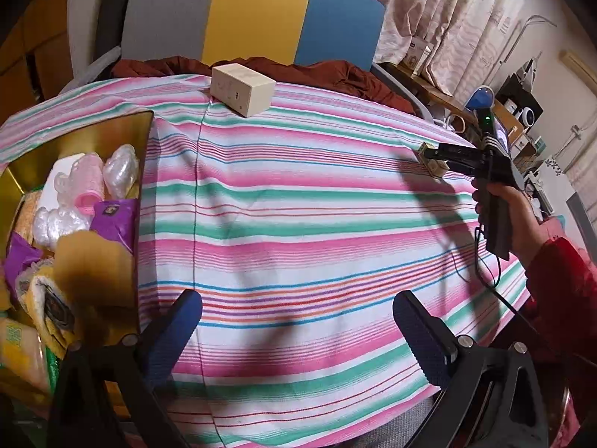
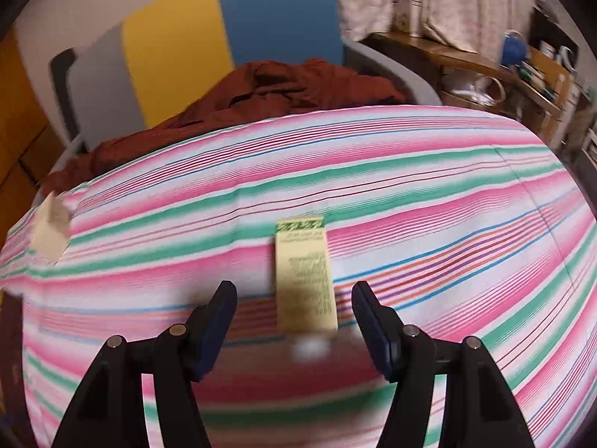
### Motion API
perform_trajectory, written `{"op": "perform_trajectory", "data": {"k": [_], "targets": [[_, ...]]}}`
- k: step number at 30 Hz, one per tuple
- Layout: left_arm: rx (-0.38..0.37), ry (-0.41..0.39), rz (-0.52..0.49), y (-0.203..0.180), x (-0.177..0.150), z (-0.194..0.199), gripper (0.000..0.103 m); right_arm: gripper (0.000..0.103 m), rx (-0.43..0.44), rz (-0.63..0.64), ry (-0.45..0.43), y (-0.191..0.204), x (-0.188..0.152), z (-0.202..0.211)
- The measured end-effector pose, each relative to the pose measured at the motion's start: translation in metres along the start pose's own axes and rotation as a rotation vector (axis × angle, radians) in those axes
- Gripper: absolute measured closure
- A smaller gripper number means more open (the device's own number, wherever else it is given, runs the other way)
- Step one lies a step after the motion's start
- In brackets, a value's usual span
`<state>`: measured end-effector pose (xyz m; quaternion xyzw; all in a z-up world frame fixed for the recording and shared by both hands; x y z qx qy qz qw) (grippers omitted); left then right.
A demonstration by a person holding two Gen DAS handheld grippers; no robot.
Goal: Organize objects
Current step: 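Reach the right tool to the small green-labelled box and grasp it, then grasp the cream box with the left tool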
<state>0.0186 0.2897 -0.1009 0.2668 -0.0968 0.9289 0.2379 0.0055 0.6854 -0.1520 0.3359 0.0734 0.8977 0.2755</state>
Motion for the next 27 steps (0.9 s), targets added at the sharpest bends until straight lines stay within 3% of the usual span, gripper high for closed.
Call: {"op": "perform_trajectory", "data": {"k": [1,2,4,11,16,23,27], "targets": [[-0.001,-0.002,0.003,0.000,0.002,0.000,0.000,0.043,-0.010,-0.020,-0.007,-0.001,0.000,-0.004],[0.001,-0.005,0.007,0.000,0.005,0.001,0.000,0.059,-0.020,-0.038,-0.010,-0.001,0.000,-0.005],[0.005,-0.013,0.011,-0.001,0.011,0.001,0.000,0.072,-0.033,-0.090,-0.019,-0.006,-0.007,-0.013],[0.043,-0.091,0.023,-0.009,0.054,-0.001,0.000,0.073,0.002,-0.022,-0.124,0.044,-0.027,-0.011],[0.084,-0.154,0.101,-0.009,0.115,-0.024,0.000,0.073,0.061,0.007,-0.184,0.081,-0.041,-0.006],[0.168,-0.098,0.252,0.006,0.205,-0.102,0.000,0.073,-0.028,0.115,-0.261,0.102,-0.042,0.004],[0.266,-0.057,0.281,0.015,0.237,-0.140,0.000,0.073,-0.052,0.123,-0.268,0.103,-0.046,0.007]]}}
Point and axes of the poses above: each gripper's, at about its wrist camera, not at the fingertips, and z roughly against the way its jaws point, y to its left, x to its top, the point moved 8 cm from there along -z, roughly the way its jaws point, and after that the axes turned 14 degrees about x, right-handed, at the moved point
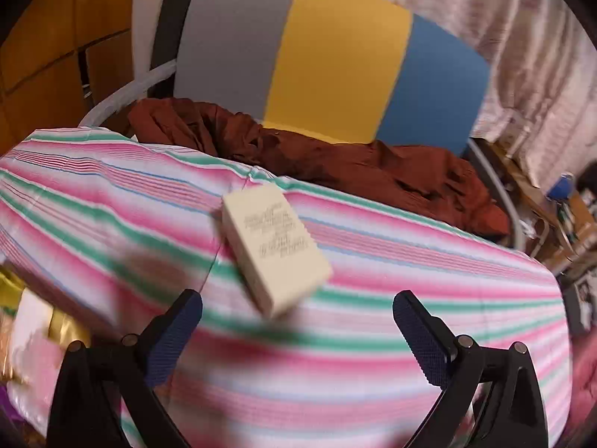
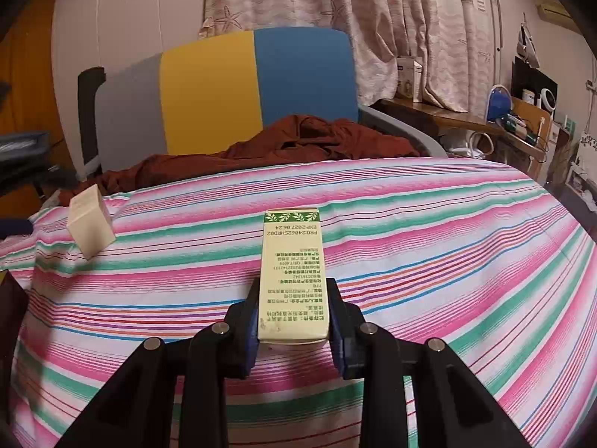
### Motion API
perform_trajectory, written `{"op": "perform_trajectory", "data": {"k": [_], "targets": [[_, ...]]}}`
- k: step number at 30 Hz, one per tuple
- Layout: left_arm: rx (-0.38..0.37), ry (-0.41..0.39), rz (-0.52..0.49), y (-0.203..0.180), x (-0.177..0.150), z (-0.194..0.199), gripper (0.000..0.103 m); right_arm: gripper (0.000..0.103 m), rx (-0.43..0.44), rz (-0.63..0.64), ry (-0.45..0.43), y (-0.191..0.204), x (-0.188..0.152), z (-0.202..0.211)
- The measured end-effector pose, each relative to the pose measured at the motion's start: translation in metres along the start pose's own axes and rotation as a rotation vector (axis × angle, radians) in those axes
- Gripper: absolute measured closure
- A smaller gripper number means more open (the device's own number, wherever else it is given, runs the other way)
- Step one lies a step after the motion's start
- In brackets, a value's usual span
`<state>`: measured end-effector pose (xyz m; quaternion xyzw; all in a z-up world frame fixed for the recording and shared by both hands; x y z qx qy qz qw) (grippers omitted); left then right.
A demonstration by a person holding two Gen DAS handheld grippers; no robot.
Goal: Organize objects
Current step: 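Grasp the cream box with the left tool, then carry the cream box into the tray with the left tool while the right tool drops the green box in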
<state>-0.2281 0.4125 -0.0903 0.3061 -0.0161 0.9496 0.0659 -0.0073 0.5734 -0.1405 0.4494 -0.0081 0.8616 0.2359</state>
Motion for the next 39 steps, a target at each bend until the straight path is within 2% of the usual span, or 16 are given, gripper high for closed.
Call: {"op": "perform_trajectory", "data": {"k": [5,9,11,12,14,18,19,22,26,30,39], "targets": [[0.102,-0.013,-0.060,-0.011,0.015,-0.032,0.000,0.073,0.012,-0.009,0.014,-0.001,-0.002,-0.006],[0.097,-0.005,-0.108,-0.018,0.013,-0.051,0.001,0.073,0.020,-0.037,0.011,-0.006,-0.004,-0.005],[0.098,-0.004,-0.127,-0.018,0.009,-0.056,0.005,0.073,0.022,-0.052,0.014,-0.008,-0.005,-0.006],[0.097,0.000,-0.130,-0.018,0.008,-0.058,0.011,0.073,0.020,-0.058,0.015,-0.009,-0.006,-0.006],[0.088,0.010,-0.128,-0.016,0.004,-0.062,0.029,0.073,0.021,-0.066,0.019,-0.011,-0.005,-0.008],[0.069,0.017,-0.130,-0.012,0.000,-0.065,0.044,0.073,0.012,-0.062,0.021,-0.011,-0.006,-0.008],[0.067,0.021,-0.130,-0.011,-0.002,-0.066,0.052,0.073,0.009,-0.059,0.022,-0.010,-0.006,-0.009],[0.063,0.019,-0.147,-0.007,-0.009,-0.061,0.053,0.073,-0.002,-0.044,0.023,-0.008,-0.006,-0.008],[0.017,0.005,-0.163,-0.009,-0.026,-0.045,0.053,0.073,-0.009,-0.037,0.014,-0.008,-0.005,-0.006],[-0.024,-0.049,-0.208,-0.013,-0.047,-0.018,0.053,0.073,-0.022,-0.024,0.002,-0.006,-0.004,-0.003],[-0.165,-0.080,-0.210,-0.003,-0.090,0.048,0.053,0.073,-0.068,0.071,-0.018,0.011,0.000,0.005]]}}
Point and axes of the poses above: each gripper's, at about its wrist camera, not at the fingertips, and z roughly against the way its jaws point, y to its left, x to its top, the point moved 8 cm from there along -z, roughly the way its jaws point, and after that the axes turned 14 degrees about x, right-handed, at the moved point
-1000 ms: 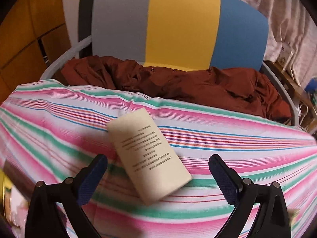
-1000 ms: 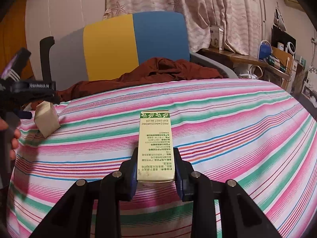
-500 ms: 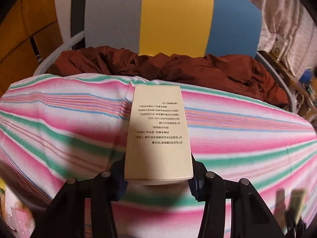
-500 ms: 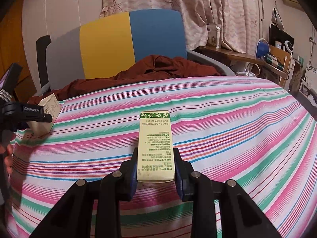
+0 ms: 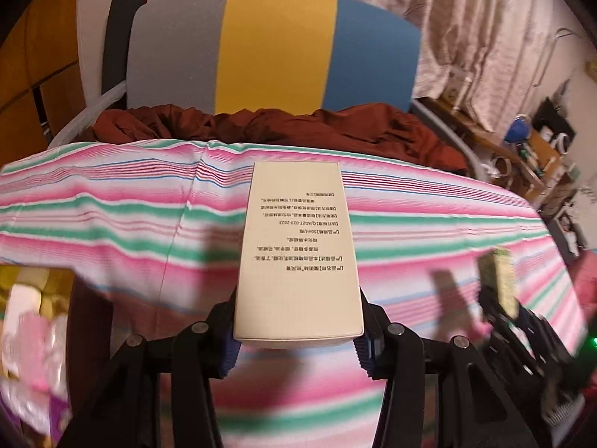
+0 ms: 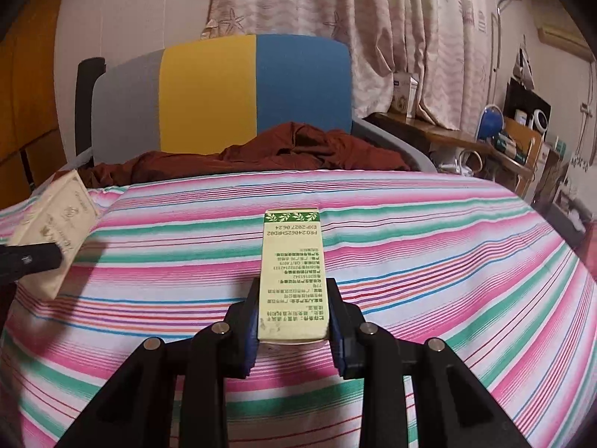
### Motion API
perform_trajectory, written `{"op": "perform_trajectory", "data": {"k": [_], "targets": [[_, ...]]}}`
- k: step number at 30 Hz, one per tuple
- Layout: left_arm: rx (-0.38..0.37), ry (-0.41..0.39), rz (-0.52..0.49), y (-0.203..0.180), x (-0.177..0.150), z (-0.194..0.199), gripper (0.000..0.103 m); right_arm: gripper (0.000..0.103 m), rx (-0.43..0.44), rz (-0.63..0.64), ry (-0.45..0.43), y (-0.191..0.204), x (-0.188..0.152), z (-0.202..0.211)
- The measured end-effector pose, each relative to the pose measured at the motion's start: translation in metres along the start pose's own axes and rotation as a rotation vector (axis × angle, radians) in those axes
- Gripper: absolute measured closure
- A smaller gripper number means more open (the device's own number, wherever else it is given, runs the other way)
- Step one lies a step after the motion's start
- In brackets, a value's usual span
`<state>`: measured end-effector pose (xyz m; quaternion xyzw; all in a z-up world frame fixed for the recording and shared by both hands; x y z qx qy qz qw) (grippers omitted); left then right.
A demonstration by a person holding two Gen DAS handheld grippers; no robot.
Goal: Organize objects
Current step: 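Carry the cream box into the tray with the left tool while the right tool drops the green box in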
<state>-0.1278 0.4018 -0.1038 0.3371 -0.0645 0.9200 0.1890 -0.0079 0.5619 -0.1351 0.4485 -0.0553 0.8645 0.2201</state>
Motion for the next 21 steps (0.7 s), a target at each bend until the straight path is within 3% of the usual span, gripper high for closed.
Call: {"op": "perform_trajectory", "data": {"k": [8,17,21], "targets": [[-0.052,-0.060,0.004,0.030,-0.027,0.062,0.053,0.073,0.042,0.080,-0.056,0.024,0.001,0.021],[-0.052,-0.062,0.109,0.112,-0.046,0.095,0.053,0.073,0.132,0.114,-0.049,0.063,-0.012,0.047],[-0.035,-0.054,0.169,0.156,-0.050,0.100,0.053,0.073,0.224,0.086,-0.041,0.096,-0.021,0.061]]}}
Point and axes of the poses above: each gripper's, at about its wrist camera, not at the fingertips, and z roughly against the way its jaws point, y to its left, x to its top, the point moved 8 cm from there along -z, roughly the way its jaws point, and after that the axes turned 14 degrees about x, right-handed, at the moved point
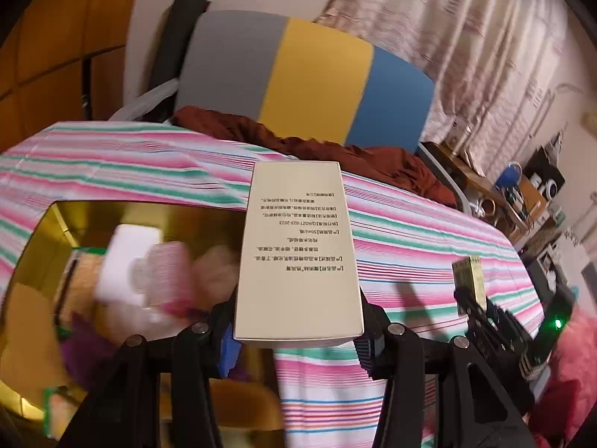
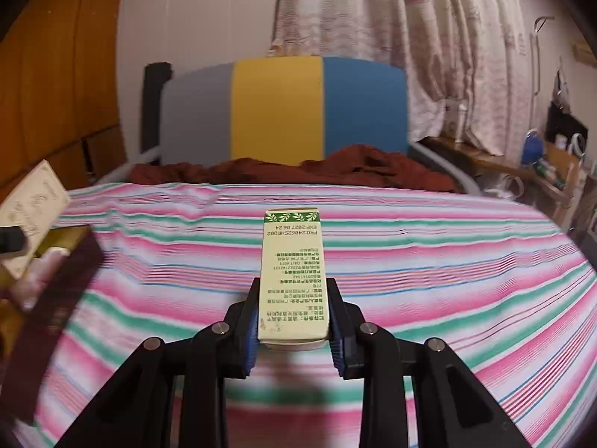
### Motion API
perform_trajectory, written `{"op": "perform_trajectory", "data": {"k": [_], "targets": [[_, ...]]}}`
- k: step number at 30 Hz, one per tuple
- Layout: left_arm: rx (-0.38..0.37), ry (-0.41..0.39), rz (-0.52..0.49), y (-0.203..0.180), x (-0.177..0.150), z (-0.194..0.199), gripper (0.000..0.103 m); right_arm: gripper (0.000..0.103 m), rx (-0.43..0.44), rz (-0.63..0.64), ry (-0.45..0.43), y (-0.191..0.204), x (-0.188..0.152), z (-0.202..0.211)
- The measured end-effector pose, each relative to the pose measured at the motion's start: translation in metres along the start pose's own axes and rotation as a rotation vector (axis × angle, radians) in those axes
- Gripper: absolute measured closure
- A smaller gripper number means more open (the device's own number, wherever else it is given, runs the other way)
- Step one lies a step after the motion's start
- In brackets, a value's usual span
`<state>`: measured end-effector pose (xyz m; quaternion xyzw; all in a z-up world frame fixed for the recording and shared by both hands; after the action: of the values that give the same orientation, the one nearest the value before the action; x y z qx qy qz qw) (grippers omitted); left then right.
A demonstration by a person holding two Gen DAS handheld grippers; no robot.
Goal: Organize objects
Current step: 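Carry the cream box into the tray with the left tool while the right tool drops the green box in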
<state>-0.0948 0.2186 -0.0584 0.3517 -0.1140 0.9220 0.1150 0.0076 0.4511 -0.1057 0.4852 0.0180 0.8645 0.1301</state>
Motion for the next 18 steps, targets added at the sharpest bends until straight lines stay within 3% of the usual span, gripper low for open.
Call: {"op": "perform_trajectory", "data": {"k": [10,18], "targets": [[0.123,0.037,0.103,0.105,0.011,-0.010,0.053,0.073,0.249,-0.051,0.004,0.093,0.002,0.016],[0.181,0.166,0.162,0.160,0.003,-0.046,0.053,0.073,0.430,-0.047,0.040,0.161,0.010,0.023]]}}
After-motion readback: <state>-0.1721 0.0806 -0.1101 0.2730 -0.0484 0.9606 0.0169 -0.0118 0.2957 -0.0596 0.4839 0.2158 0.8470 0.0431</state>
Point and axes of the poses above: each gripper's, at about its wrist camera, not at the fingertips, and z roughly against the way its jaws point, y to its left, x to its top, the point moved 8 cm from there along -z, roughly the way its jaws point, and after that the axes turned 14 degrees about x, right-handed, at the moved point
